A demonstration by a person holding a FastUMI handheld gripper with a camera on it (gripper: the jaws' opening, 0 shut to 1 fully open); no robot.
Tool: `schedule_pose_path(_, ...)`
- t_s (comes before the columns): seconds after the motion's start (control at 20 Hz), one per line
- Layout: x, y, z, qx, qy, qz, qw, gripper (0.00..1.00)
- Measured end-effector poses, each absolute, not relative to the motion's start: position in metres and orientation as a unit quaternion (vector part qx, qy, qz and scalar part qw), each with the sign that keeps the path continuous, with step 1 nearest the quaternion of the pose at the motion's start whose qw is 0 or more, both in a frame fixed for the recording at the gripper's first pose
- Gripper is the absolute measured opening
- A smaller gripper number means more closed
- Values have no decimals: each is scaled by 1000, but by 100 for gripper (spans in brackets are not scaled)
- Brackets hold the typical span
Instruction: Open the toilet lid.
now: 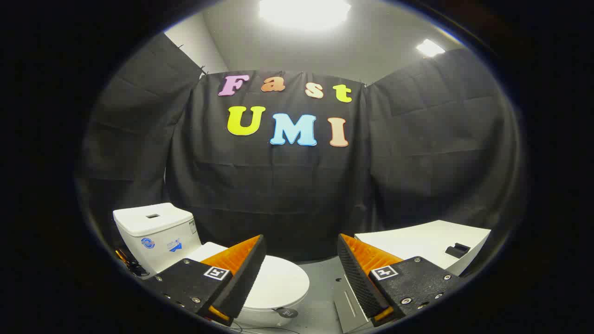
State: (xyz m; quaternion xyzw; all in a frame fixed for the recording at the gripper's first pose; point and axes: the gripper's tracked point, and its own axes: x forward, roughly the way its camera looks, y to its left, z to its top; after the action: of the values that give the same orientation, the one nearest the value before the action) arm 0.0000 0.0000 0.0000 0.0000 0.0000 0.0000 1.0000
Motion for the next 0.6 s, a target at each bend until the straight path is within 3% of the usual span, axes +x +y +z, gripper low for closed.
schedule_pose_path(0.6, 0, 5, -3, 12, 2, 13, 1000, 95)
